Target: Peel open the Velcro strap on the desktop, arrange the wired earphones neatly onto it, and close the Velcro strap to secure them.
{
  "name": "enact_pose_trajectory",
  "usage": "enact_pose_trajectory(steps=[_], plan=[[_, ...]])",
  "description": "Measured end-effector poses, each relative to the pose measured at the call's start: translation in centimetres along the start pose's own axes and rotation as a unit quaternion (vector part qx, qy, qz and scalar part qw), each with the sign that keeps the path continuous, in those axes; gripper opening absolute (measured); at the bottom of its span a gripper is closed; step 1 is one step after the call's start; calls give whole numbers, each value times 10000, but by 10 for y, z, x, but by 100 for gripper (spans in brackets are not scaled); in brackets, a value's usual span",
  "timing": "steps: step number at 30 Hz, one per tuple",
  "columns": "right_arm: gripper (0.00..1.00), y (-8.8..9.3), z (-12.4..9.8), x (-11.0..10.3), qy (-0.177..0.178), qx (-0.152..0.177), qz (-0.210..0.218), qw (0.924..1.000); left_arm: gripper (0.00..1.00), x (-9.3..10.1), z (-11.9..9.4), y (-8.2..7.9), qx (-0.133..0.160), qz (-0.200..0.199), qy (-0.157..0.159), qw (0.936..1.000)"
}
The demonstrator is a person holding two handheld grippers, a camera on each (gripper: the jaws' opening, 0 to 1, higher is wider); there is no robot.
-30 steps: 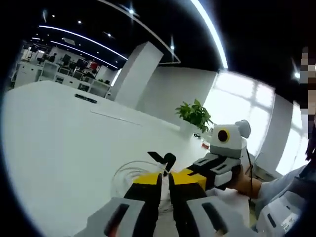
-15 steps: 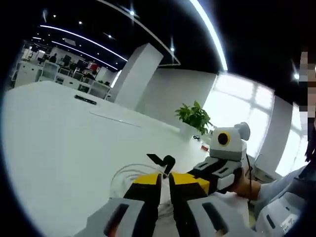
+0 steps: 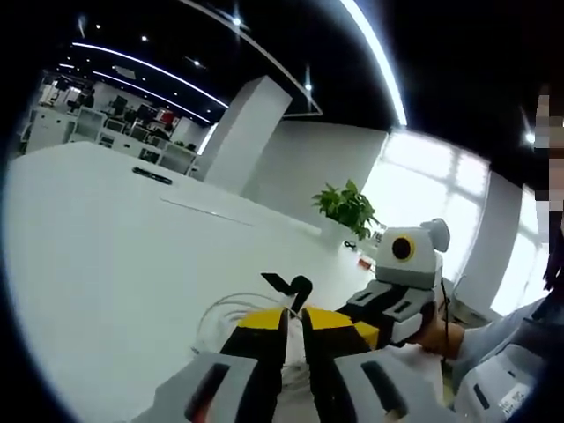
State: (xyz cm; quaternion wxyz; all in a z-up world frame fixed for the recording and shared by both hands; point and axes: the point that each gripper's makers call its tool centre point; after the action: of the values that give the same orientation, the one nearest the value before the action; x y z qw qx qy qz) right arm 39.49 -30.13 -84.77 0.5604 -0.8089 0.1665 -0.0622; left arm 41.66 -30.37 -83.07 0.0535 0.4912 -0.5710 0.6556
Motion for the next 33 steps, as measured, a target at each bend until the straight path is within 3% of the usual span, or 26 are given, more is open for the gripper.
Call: enact_pose_trajectory(steps=[19,26,33], plan=[[4,1,3,-6,-42,-46,-307,9995,13,1,2,0,-67,-476,181,9987],[4,1,4,-7,-81,-36,-338,9994,9,3,1,-2,-52,-444,236,9987],[6,-6,-3,0,44,98,-376,9992,6,1,-6,-10,168,-486,246,9984]])
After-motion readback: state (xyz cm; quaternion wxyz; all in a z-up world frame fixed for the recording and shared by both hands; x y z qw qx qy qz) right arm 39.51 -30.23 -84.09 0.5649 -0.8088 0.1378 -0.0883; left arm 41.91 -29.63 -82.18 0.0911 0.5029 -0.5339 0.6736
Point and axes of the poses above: the point that each gripper's makers call its tool centre point, and the gripper's own axes: z roughly forward along the fingers, x roughly to its right, y roughly out of its underside, and after that the axes turned 14 degrees about -z, right-handed
